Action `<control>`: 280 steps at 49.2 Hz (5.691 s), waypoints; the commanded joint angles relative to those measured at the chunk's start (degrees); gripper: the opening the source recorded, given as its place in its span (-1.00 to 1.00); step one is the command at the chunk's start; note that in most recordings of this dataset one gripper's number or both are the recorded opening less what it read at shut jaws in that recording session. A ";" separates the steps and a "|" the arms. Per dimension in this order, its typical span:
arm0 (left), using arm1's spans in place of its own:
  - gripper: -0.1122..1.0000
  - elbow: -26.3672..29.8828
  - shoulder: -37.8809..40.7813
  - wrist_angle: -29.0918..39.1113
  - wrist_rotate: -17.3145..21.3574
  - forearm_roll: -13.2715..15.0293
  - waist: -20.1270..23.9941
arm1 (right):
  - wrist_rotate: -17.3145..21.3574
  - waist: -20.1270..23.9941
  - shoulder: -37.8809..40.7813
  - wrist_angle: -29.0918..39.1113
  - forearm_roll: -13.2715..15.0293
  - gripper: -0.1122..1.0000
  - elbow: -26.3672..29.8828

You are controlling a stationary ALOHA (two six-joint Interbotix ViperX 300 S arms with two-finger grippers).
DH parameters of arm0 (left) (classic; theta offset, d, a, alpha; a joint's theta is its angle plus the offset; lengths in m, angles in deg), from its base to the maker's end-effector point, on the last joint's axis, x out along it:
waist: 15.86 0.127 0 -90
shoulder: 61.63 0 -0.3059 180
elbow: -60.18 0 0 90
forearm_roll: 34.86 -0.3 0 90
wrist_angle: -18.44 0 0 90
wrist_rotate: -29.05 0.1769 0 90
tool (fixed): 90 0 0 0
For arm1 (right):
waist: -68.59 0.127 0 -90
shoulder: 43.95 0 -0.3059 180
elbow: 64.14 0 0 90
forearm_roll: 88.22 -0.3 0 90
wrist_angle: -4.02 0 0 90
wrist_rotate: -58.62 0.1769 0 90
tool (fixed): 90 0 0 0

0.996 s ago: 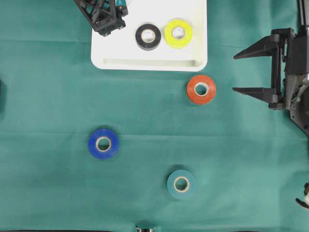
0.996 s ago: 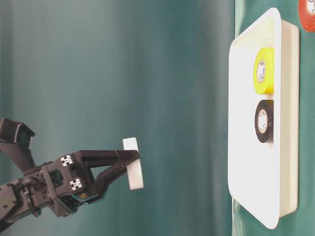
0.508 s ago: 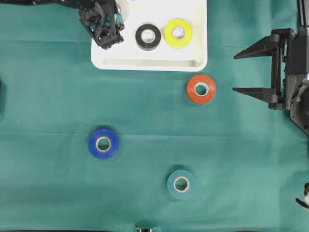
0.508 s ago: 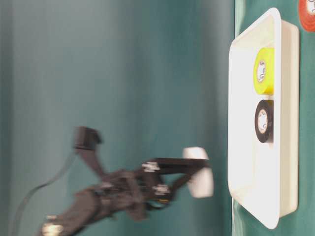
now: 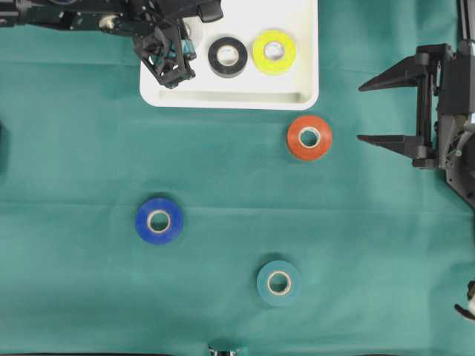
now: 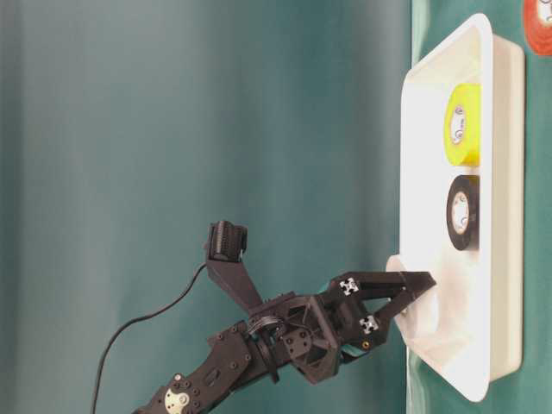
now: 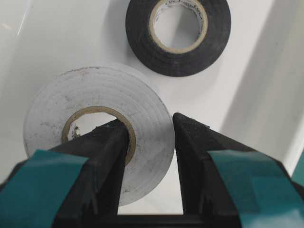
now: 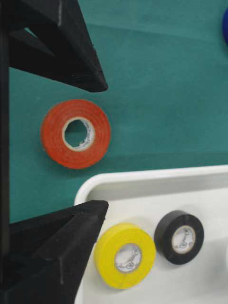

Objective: Pick up the tape from a random location and place it into the white case.

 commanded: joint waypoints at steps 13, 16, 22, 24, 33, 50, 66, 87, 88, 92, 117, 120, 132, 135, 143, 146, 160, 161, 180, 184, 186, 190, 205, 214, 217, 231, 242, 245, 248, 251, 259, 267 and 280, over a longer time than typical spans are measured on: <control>-0.34 0.53 -0.26 -0.53 0.26 0.18 0.18 | 0.00 -0.09 0.35 -0.26 0.09 0.81 0.88; -0.34 0.53 -0.18 -0.35 0.26 0.18 0.18 | 0.00 -0.09 0.26 -0.26 0.09 0.81 0.88; -0.34 0.62 -0.26 -0.18 0.09 0.18 0.18 | 0.00 -0.09 0.26 -0.18 0.09 0.81 0.88; -0.34 0.70 -0.18 -0.18 0.09 0.18 0.18 | 0.00 -0.09 0.26 -0.26 0.09 0.81 0.88; -0.33 0.62 -0.18 0.35 0.09 0.18 0.18 | -0.09 -0.18 0.26 -0.26 0.09 0.81 0.97; 1.00 0.53 -0.62 0.44 0.18 0.18 0.62 | 0.00 -0.09 0.26 -0.26 0.09 0.81 0.88; 1.00 0.70 -0.79 1.41 0.09 0.18 0.70 | 0.00 -0.09 0.26 -0.26 0.09 0.81 0.97; 1.00 4.75 -6.94 10.11 0.35 0.18 0.70 | 0.00 -0.18 0.35 -0.09 0.09 0.81 1.05; 1.00 5.19 -7.29 10.72 0.35 0.18 0.70 | 0.00 -0.09 0.26 -0.09 0.09 0.81 1.05; 1.00 6.86 -8.61 13.54 0.44 0.18 0.70 | 0.00 -0.09 0.26 0.18 0.09 0.81 1.05; 1.00 14.59 -16.44 22.85 3.69 0.18 0.70 | 0.00 -0.18 0.09 0.53 0.09 0.81 1.14; 1.00 14.33 -16.52 22.94 3.69 0.18 0.70 | 0.00 -0.09 0.09 0.44 0.09 0.81 1.14; 1.00 13.97 -16.87 22.94 3.69 0.18 0.00 | 0.09 -0.09 0.09 0.44 0.09 0.81 1.23; 1.00 13.97 -16.87 22.94 3.69 0.18 -0.53 | 0.09 -0.18 0.09 0.44 0.09 0.81 1.23; 1.00 13.80 -16.87 22.94 3.60 0.18 -2.46 | 0.09 -0.09 0.09 0.44 0.09 0.81 1.32; 1.00 13.54 -16.96 22.94 3.52 0.18 -3.52 | 0.09 -0.18 0.09 0.44 0.09 0.81 1.32; 1.00 11.69 -18.19 22.50 3.25 0.26 -10.90 | 0.09 -0.09 0.09 0.44 0.09 0.81 1.49; 1.00 11.60 -18.19 22.41 3.25 0.26 -11.51 | 0.18 -0.18 0.09 0.44 0.09 0.81 1.58; 1.00 11.16 -18.28 20.65 3.34 0.26 -15.56 | 0.18 -0.09 0.09 0.44 0.09 0.81 1.76; 1.00 11.16 -18.37 20.65 3.34 0.26 -15.56 | 0.18 -0.09 0.09 0.44 0.00 0.81 1.76; 1.00 11.16 -18.46 20.65 3.34 0.26 -15.56 | 0.18 -0.09 0.09 0.44 0.09 0.81 1.76; 1.00 10.90 -18.72 20.65 3.34 0.26 -15.56 | 0.18 -0.18 0.09 0.44 0.09 0.81 1.85; 1.00 3.60 -25.22 13.97 3.25 0.44 -15.56 | 0.09 -0.09 -0.53 0.53 0.09 0.81 1.85; 1.00 -3.96 -32.26 4.57 3.34 0.44 -15.56 | -0.18 -0.18 -1.41 0.53 0.26 0.81 2.02; 1.00 -5.98 -34.37 2.99 3.34 0.53 -15.56 | -0.18 -0.26 -1.85 0.53 0.53 0.81 2.20; 1.00 -12.13 -39.46 -2.90 3.25 0.70 -16.08 | -0.18 -0.97 -3.96 0.53 1.41 0.81 2.55; 1.00 -16.79 -41.92 -8.88 3.25 0.70 -17.31 | -0.18 -0.97 -5.36 0.53 2.20 0.81 2.72; 1.00 -18.19 -42.54 -10.37 3.16 0.79 -17.40 | -0.18 -0.97 -5.54 0.53 2.29 0.81 2.72; 1.00 -19.60 -43.15 -11.51 3.16 0.97 -17.40 | -0.18 -0.97 -5.63 0.44 2.29 0.81 2.55; 1.00 -20.74 -43.86 -12.48 3.08 0.97 -17.49 | -0.18 -0.97 -5.80 0.53 2.29 0.81 2.46; 1.00 -23.82 -45.53 -15.82 1.85 1.05 -17.67 | -0.18 -0.97 -6.42 0.53 2.29 0.81 2.37; 1.00 -26.98 -46.32 -18.63 0.79 1.05 -17.75 | -0.18 -0.97 -6.94 0.44 2.29 0.81 2.29; 1.00 -30.23 -46.41 -23.55 0.18 1.05 -18.81 | -0.18 -0.97 -6.86 0.18 2.29 0.81 2.11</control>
